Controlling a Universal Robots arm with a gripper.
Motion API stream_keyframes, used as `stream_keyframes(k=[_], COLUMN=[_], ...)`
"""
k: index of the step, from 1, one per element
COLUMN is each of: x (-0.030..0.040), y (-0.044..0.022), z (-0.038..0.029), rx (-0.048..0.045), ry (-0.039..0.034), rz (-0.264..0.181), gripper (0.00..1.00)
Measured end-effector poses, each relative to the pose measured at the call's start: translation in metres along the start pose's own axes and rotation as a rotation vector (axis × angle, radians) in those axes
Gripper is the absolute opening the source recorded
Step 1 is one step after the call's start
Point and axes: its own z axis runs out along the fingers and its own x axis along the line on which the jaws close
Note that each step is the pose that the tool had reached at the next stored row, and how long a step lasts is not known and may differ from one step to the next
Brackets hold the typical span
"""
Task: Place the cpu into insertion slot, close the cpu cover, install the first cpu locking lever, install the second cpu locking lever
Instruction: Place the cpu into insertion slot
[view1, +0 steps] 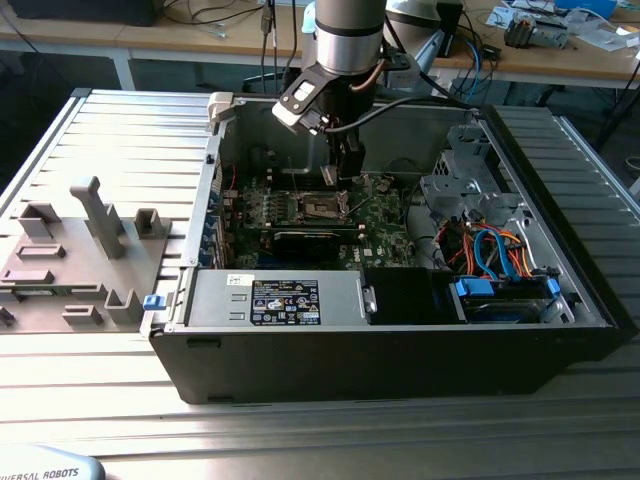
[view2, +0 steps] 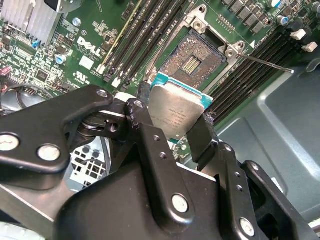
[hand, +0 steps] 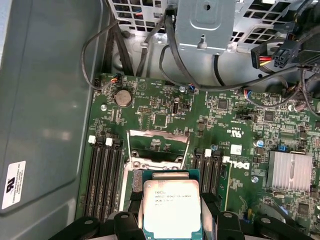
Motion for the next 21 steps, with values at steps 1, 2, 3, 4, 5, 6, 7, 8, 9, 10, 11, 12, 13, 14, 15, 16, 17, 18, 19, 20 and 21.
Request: stream_keyframes(k=[1,2,3,4,5,6,7,8,9,10,11,12,13,14,15,16,17,18,19,20,21], x=[0.0,0.0,0.0,0.0,0.0,0.0,0.0,0.0,0.0,0.0,0.0,0.0,0.0,0.0,0.0,0.0,0.0,0.0,0.0,0.0,0.0], y=[0.0,0.0,0.0,0.0,0.0,0.0,0.0,0.0,0.0,0.0,0.0,0.0,0.0,0.0,0.0,0.0,0.0,0.0,0.0,0.0,0.0], z=[0.0,0.0,0.0,0.0001,0.0001,0.0001,0.0001,0.0001,0.0001,0.0001,0.0002,0.0002,0.0002,0.0002,0.0002,0.0002,0.0002,0.0003,0.0003,0.0003,0.0003], rx=[-0.0001,-0.0001,-0.0001,-0.0002,-0.0002,-0.0002,-0.0001,-0.0002,-0.0002,-0.0003,-0.0003,-0.0003,-0.0003,-0.0003,-0.0003,-0.0003,-0.0003,-0.0004,-0.0004,-0.0003,-0.0004], ry=[-0.0003,-0.0006,-0.0008,-0.0009,-0.0009,-0.001,-0.0011,-0.0012,-0.0013,-0.0014,-0.0015,-0.0015,-0.0016,-0.0016,-0.0016,-0.0018,-0.0018,-0.0019,-0.0019,-0.0021,-0.0021], rz=[0.004,0.007,0.01,0.012,0.013,0.014,0.015,0.016,0.017,0.018,0.02,0.021,0.022,0.023,0.024,0.025,0.026,0.026,0.028,0.029,0.03], gripper=[0.54,0.54,0.54,0.54,0.54,0.54,0.54,0.54,0.54,0.54,0.54,0.54,0.54,0.54,0.54,0.54,0.54,0.54,0.54,0.54,0.54])
